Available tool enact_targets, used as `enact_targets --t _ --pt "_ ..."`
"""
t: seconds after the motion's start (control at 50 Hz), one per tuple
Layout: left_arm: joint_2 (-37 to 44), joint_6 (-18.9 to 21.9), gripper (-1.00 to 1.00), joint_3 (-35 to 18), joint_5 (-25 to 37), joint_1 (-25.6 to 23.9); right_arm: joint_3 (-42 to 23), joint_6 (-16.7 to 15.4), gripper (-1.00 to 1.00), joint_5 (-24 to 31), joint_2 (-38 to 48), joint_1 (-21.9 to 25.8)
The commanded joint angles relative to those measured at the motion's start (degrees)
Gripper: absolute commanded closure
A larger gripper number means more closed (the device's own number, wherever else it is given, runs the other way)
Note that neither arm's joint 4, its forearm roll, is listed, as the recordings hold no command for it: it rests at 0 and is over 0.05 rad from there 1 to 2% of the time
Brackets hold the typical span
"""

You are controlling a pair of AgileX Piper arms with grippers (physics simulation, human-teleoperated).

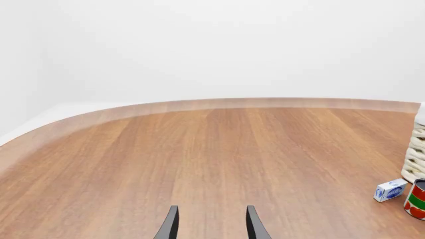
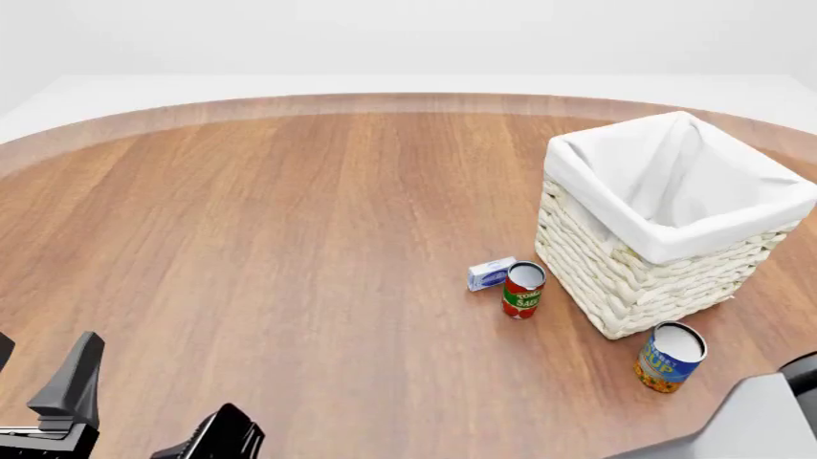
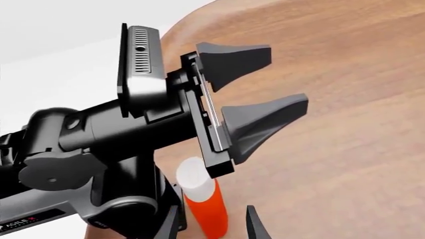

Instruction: Pick up the ketchup, and put it in the basket.

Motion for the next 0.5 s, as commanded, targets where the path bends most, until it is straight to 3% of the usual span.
enact_targets --t 0.02,0.5 --pt "0.0 0.0 -1.0 0.0 0.0 0.0 0.0 0.4 -1.0 0.1 -0.1 0.5" --pt "0.0 0.0 -1.0 0.0 0.0 0.0 -0.1 1.9 -1.0 0.3 -0.6 1.5"
